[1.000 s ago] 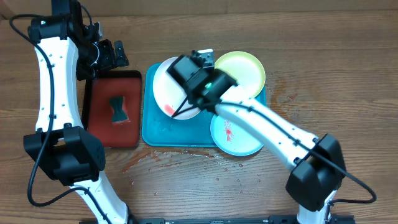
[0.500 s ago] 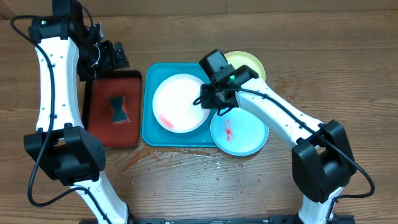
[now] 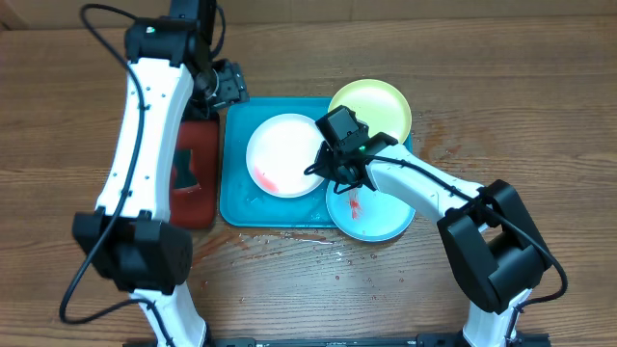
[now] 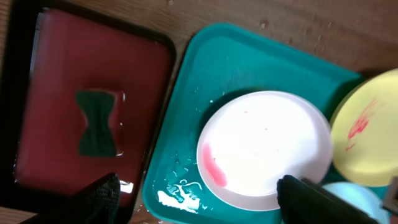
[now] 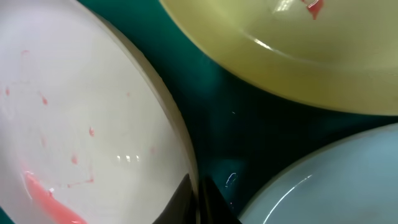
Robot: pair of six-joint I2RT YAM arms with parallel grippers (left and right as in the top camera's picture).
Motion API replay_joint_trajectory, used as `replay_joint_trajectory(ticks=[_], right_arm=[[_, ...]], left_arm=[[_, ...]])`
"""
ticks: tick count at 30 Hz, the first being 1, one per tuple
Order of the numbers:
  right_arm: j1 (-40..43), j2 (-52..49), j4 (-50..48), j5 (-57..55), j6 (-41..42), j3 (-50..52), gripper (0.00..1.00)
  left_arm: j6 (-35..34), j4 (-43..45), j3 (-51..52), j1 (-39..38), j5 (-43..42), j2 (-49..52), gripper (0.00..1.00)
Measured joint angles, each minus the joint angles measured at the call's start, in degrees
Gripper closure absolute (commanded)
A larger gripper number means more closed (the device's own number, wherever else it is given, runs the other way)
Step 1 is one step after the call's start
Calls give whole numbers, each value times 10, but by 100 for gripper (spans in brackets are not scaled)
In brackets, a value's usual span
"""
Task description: Clean dirty plates on tray and stack at the side
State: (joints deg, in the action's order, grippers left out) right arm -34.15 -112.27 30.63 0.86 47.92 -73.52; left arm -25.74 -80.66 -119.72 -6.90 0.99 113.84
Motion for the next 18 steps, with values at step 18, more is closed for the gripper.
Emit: replay_joint_trajectory(ticks=[18], right_arm=[[40,-33,-87,58,-158,1,85]], left_arm=[[-25,-16,-4,2,12,-40,22]])
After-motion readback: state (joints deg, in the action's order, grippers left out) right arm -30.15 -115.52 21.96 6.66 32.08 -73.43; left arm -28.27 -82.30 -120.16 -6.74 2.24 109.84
